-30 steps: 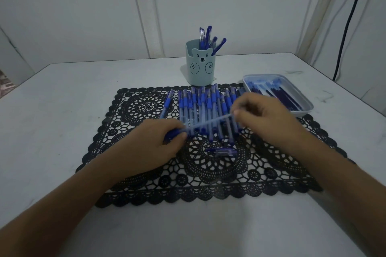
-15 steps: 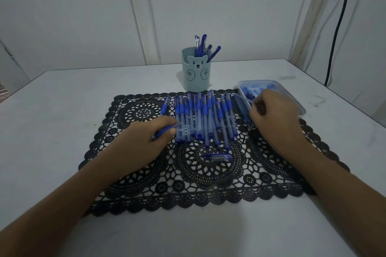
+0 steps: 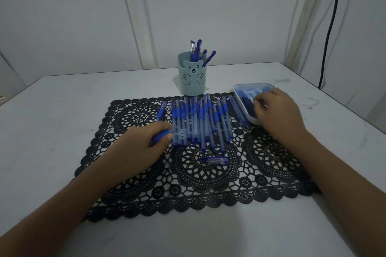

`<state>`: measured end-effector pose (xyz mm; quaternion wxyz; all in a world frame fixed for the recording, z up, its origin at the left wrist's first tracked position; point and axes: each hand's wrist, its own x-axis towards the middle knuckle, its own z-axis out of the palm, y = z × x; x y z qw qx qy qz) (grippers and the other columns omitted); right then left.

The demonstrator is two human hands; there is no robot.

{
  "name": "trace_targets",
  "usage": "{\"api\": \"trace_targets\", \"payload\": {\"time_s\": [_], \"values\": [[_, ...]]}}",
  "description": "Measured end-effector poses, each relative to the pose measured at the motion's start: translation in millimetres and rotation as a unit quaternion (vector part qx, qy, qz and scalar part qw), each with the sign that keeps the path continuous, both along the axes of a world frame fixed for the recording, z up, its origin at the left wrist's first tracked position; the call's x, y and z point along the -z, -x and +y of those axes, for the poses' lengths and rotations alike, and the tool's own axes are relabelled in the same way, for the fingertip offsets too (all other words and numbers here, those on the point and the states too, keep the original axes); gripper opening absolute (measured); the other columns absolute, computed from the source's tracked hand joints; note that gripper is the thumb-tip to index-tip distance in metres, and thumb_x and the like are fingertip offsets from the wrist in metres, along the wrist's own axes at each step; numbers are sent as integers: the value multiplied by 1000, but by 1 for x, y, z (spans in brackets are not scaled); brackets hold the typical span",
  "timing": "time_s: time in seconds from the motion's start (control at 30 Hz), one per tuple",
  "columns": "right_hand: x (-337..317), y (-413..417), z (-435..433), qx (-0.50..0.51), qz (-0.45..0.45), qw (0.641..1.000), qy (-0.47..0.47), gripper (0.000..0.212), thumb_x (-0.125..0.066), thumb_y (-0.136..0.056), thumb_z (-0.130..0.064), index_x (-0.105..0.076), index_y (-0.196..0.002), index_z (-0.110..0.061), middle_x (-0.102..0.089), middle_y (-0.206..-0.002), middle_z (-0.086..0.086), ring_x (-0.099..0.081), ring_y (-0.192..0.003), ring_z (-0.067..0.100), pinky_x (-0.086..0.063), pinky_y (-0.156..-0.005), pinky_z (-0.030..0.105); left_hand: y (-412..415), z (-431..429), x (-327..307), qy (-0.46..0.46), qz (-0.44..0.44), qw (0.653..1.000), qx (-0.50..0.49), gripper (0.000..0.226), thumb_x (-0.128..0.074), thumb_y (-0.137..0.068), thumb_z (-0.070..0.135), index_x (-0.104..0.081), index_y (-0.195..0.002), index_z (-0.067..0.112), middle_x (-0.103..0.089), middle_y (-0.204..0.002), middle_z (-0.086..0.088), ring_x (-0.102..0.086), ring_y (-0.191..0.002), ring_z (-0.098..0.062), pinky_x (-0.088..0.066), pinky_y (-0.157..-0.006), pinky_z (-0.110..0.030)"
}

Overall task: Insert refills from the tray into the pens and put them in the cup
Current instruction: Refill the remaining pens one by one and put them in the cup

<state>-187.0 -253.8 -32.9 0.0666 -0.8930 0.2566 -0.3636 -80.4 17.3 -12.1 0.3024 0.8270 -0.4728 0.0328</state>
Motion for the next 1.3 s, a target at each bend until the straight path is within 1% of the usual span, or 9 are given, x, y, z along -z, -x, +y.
{"api": "trace_targets", "payload": {"time_s": [0.13,0.27,0.47,0.63,0.73,0.9,1.03,1.17,1.3], "values": [[-5,0,-27,115,124,983,-65,25,-51,-89,-26,-68,-102,-13,-59,-104,15,-54,-98,35,-42,-82,42,-2,0,3,5,1,1000,-9,20,-50,-91,23,-63,-103,14,-49,-52,10,-51,-54,5,-40,-57,-9],[-6,-4,-38,144,194,964,-112,24,-55,-84,-30,-69,-99,-18,-62,-105,8,-54,-100,31,-40,-86,41,-1,0,3,-2,-1,1000,-1,19,-50,-91,22,-64,-102,14,-51,-55,9,-52,-58,5,-39,-59,-10],[-5,-10,-36,140,200,962,-121,21,-61,-80,-30,-69,-93,-15,-65,-100,9,-55,-99,30,-39,-85,40,0,-1,2,-5,-7,1000,10,18,-50,-91,20,-64,-99,11,-53,-58,7,-52,-62,3,-40,-61,-10],[-7,-8,-28,152,128,975,-98,20,-49,-87,-20,-64,-92,-8,-64,-97,13,-55,-95,33,-39,-82,39,0,0,1,-8,-11,1000,15,18,-51,-91,21,-64,-101,14,-55,-62,10,-53,-66,3,-40,-62,-9],[-17,-6,-13,45,36,992,-110,17,-50,-90,-18,-61,-98,-8,-65,-98,11,-57,-91,28,-44,-82,36,-1,0,1,-9,-11,1000,18,19,-53,-90,21,-64,-105,15,-55,-64,14,-53,-65,6,-39,-61,-7],[-35,4,33,-177,13,973,-151,19,-57,-89,-15,-66,-106,-17,-59,-88,-10,-51,-76,-1,-32,-67,-4,-2,1,0,-2,10,1000,21,20,-53,-90,24,-63,-107,18,-62,-76,13,-55,-70,1,-40,-63,-7],[-32,14,55,-291,60,934,-196,19,-60,-86,-14,-68,-98,-26,-59,-85,-20,-55,-78,-7,-38,-69,1,-3,2,-1,-5,18,1000,19,24,-52,-90,25,-60,-113,22,-63,-75,10,-53,-59,-1,-40,-59,-7],[-31,17,61,-321,65,920,-217,19,-62,-84,-11,-69,-91,-27,-61,-82,-13,-56,-76,-5,-40,-66,4,-2,2,-2,-7,29,999,25,26,-51,-91,23,-57,-116,28,-52,-57,12,-45,-46,-1,-36,-50,-8],[-29,17,59,-328,68,918,-215,20,-63,-84,-10,-68,-89,-28,-60,-78,-14,-56,-73,-6,-39,-64,5,-3,2,-2,-13,31,999,31,27,-50,-92,23,-56,-117,29,-54,-59,8,-45,-46,-3,-37,-50,-10]]}}
